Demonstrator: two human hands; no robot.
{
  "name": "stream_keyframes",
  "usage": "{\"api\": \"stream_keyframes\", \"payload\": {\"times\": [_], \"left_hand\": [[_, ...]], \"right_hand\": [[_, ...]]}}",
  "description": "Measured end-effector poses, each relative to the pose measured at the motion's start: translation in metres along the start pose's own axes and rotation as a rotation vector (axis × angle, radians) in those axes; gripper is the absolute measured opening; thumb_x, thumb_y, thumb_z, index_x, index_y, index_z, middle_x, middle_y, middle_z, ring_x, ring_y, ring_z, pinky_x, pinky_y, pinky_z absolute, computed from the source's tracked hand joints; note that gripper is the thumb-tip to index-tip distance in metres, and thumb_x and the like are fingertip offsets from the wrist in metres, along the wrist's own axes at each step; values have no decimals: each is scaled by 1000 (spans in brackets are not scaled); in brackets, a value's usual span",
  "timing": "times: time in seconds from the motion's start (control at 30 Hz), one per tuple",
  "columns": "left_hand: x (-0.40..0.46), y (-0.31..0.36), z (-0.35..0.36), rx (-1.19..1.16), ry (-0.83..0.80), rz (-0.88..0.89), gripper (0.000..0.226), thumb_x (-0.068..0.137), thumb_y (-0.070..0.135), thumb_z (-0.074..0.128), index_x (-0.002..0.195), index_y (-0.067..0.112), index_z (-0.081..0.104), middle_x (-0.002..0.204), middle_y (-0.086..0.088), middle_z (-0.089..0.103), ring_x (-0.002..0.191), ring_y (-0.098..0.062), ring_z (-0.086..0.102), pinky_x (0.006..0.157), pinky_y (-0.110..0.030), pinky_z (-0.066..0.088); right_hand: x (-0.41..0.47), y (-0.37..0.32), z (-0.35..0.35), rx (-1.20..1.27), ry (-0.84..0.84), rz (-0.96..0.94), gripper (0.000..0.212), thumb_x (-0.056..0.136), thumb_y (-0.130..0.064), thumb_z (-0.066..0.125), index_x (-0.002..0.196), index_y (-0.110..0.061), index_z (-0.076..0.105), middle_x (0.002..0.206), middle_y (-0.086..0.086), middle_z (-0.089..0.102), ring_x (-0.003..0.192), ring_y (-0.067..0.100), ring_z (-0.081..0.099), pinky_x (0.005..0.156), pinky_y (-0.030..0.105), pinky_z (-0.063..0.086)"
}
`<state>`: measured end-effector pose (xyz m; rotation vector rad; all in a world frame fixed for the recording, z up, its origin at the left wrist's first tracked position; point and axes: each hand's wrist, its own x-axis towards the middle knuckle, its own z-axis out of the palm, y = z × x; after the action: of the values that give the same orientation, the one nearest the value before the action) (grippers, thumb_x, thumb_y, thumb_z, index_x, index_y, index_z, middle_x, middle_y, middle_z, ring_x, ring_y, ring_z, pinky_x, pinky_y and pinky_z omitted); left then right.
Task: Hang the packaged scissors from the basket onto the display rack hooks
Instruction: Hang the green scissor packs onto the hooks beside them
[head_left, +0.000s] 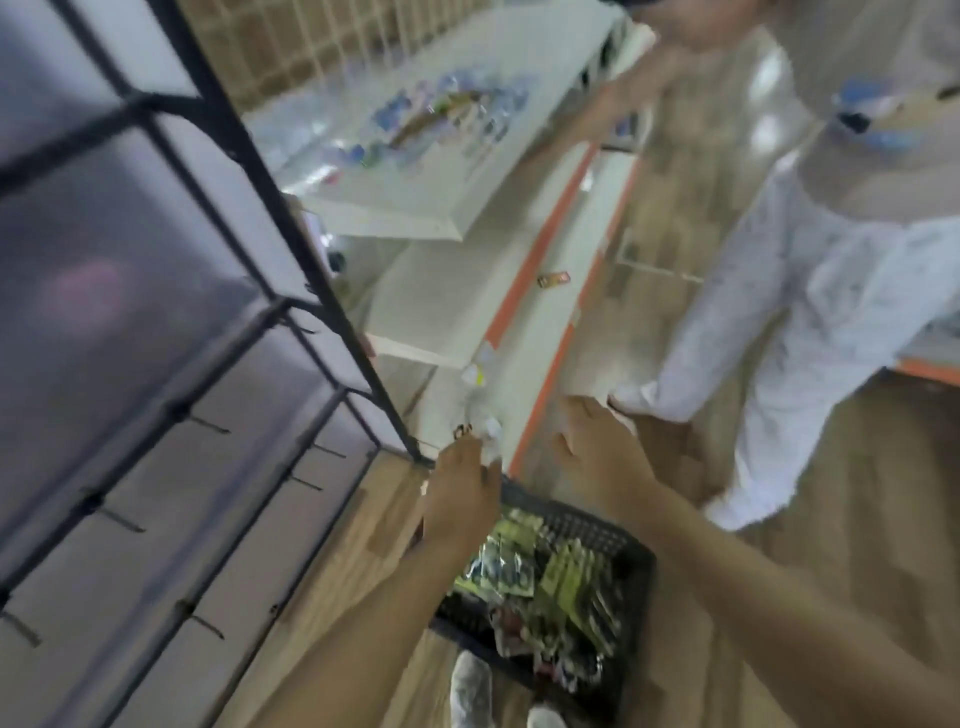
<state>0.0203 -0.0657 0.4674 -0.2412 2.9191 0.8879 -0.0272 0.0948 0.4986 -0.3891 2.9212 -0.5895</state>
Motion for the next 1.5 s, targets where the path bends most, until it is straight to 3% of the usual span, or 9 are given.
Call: {"api": "stream_keyframes", "payload": {"times": [0.17, 0.23, 0.3, 0.5, 0.63, 0.87, 1.17, 1.33, 1.5], "left_hand": [[-6, -61, 104, 117, -315, -25, 47, 101, 35, 34, 141, 10, 36, 144, -4, 39, 133, -20, 35, 109, -28, 30], [-13, -90, 140, 141, -385, -16, 45, 101, 35, 32, 140, 12, 37, 143, 0, 39, 132, -14, 34, 107, -21, 27], [-17, -122, 179, 154, -454, -29, 42, 102, 35, 33, 137, 14, 39, 138, 2, 42, 128, -12, 37, 102, -18, 28], [-7, -224, 290, 263, -600, -89, 46, 101, 35, 35, 140, 11, 37, 144, -1, 40, 134, -14, 34, 109, -22, 26], [19, -285, 351, 328, -575, -88, 39, 100, 35, 38, 130, 11, 45, 130, -3, 48, 121, -17, 43, 99, -26, 37], [86, -329, 435, 242, -426, -109, 32, 98, 33, 42, 117, 9, 52, 111, -4, 53, 108, -19, 48, 86, -28, 42], [131, -345, 486, 246, -325, -417, 58, 92, 45, 52, 133, 5, 43, 135, -12, 40, 125, -29, 35, 98, -38, 34], [145, -354, 492, 134, -330, -497, 58, 84, 40, 66, 130, 10, 48, 132, -9, 46, 121, -28, 43, 96, -41, 41], [150, -355, 488, -90, -333, -643, 23, 86, 28, 66, 98, 17, 49, 91, 1, 56, 94, -23, 55, 79, -31, 44]], "right_hand": [[-37, 65, 110, 139, -177, 343, 43, 98, -24, 36, 136, -6, 39, 136, 11, 44, 124, 28, 43, 101, 36, 36], [-55, 86, 164, 128, -239, 401, 48, 97, -33, 27, 137, -9, 39, 135, 6, 46, 121, 22, 47, 97, 29, 39], [-71, 103, 219, 166, -320, 467, 43, 99, -27, 35, 138, -10, 37, 136, 5, 46, 122, 19, 47, 96, 27, 41], [-80, 141, 370, 183, -469, 561, 44, 99, -22, 37, 141, -13, 32, 139, 2, 40, 126, 17, 42, 95, 23, 36], [-57, 163, 459, 212, -479, 566, 30, 97, -21, 40, 126, -14, 43, 120, 2, 48, 107, 18, 51, 73, 24, 38], [16, 205, 551, 242, -338, 542, 47, 98, -29, 43, 140, -9, 34, 135, 9, 44, 117, 23, 47, 89, 33, 42], [70, 215, 605, 210, -224, 639, 63, 84, -56, 57, 125, -8, 48, 127, 15, 45, 118, 33, 43, 94, 39, 40], [82, 216, 615, 383, -281, 725, 61, 80, -46, 67, 124, -7, 48, 124, 14, 46, 111, 31, 49, 88, 35, 45], [86, 213, 616, 493, -311, 909, 60, 67, -45, 71, 107, -4, 54, 107, 14, 57, 96, 31, 56, 76, 38, 52]]}}
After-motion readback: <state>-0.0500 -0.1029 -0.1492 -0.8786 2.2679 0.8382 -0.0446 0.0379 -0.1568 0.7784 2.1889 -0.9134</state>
